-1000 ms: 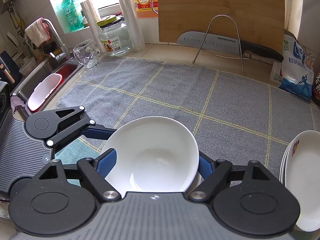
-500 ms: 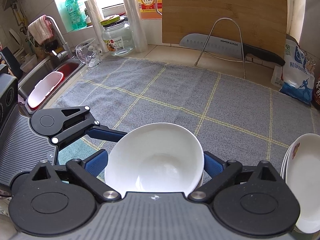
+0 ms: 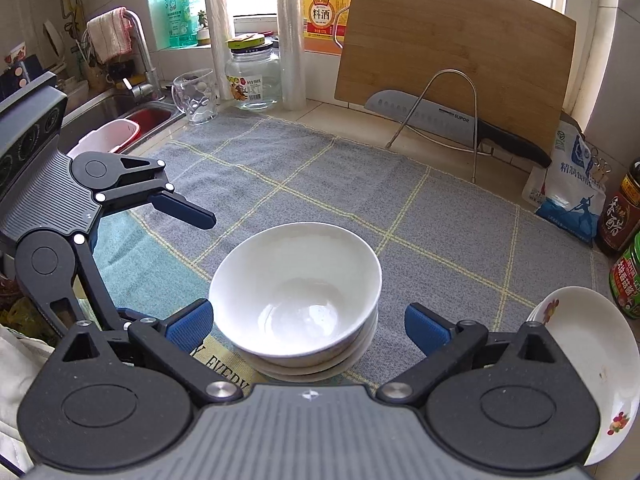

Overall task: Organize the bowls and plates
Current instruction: 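Lower the white bowl onto the bowl stack and open the right gripper, then grasp the three-bowl stack with the left gripper while the right gripper grasps its opposite rim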

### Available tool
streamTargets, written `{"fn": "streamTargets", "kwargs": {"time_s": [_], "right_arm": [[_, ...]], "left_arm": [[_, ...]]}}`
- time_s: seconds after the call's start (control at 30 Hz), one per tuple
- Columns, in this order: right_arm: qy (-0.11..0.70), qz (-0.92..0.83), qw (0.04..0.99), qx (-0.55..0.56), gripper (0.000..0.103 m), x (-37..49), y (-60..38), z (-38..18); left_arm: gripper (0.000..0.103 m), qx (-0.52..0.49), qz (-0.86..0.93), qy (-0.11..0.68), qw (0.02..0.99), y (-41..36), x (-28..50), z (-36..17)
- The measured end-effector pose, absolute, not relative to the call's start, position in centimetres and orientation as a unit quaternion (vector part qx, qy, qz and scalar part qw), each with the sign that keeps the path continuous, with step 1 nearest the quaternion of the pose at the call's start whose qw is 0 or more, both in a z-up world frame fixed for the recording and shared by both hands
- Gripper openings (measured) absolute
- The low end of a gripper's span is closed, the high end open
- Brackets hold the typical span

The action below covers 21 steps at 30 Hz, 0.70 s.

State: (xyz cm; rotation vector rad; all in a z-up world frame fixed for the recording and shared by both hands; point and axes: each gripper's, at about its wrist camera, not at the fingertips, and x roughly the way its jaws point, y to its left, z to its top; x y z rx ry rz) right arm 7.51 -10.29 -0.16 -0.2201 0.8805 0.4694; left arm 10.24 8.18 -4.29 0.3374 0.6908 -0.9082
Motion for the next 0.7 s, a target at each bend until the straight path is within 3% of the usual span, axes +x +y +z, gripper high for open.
{"fn": "streamTargets", "kwargs": {"time_s": [0.7], "right_arm": [[0.412,0.282,0.859,-0.116,0.103,8.4,-12.6,-0.7]], "left_arm": [[0.098,0.187,-0.434,0.336,0.815,6.7,10.6,-5.7]]}}
